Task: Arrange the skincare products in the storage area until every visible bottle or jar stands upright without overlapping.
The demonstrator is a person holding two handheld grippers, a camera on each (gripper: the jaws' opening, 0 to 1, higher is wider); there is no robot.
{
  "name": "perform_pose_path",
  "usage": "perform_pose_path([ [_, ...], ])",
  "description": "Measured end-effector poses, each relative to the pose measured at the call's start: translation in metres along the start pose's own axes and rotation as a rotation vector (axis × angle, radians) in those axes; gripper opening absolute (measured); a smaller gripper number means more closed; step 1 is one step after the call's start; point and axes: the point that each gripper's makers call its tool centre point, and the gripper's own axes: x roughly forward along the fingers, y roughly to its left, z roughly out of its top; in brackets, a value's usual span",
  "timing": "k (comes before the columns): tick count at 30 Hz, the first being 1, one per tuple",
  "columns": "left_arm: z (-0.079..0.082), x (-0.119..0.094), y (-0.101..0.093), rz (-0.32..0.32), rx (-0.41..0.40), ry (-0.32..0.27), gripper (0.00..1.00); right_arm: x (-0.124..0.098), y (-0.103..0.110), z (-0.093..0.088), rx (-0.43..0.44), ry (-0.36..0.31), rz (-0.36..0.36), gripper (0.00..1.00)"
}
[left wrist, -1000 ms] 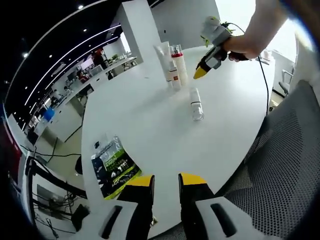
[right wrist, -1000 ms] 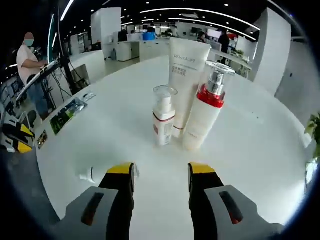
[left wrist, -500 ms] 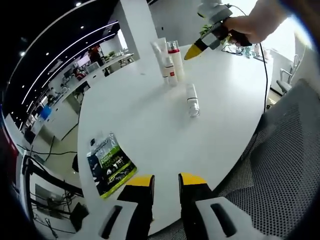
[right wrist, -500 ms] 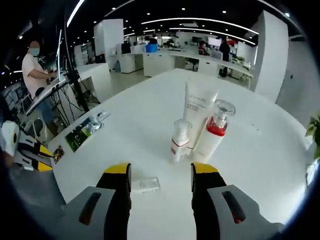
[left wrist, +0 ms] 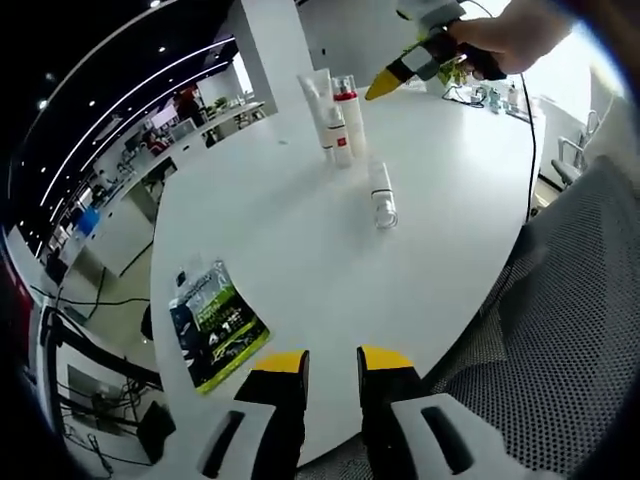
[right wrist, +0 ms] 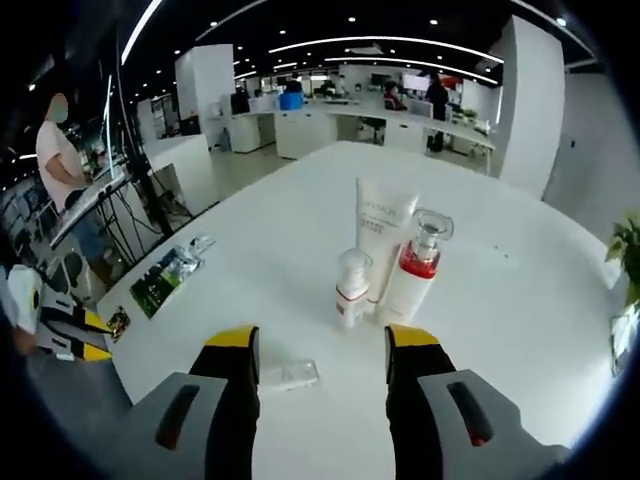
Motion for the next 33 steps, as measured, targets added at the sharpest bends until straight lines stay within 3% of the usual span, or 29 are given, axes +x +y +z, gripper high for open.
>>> perform_pose_path([
  [6,-0.001,-0.001,0.001,0.001,0.002,0.004,0.2,0.008,0.012,0.004,0.015,0.003,0.021,0.49],
  [12,-0.001,0.0,0.0,0.001,0.01,0.005,0.2,0.012,0.017,0.008,0.105,-0.02,0.023,0.49],
  [17,-0.002,0.001,-0.002,-0.008,0.016,0.013,0.2,0.011,0.012,-0.001,0.126,-0.011,0.023,0.49],
  [19,-0.004,0.001,-0.004,-0.014,0.023,0.019,0.2,0.009,0.011,-0.004,0.188,-0.017,0.026,0.49],
  [21,-0.003,0.001,-0.005,-0.02,0.029,0.016,0.2,0.006,0.011,-0.007,0.196,-0.033,0.03,0.49],
  [26,0.001,0.0,-0.012,-0.041,0.053,-0.007,0.2,-0.006,0.021,-0.023,0.24,-0.048,0.063,0.5],
  [33,-0.005,0.006,-0.027,-0.116,0.053,0.04,0.2,-0.034,0.041,-0.064,0.258,-0.048,0.125,0.51],
])
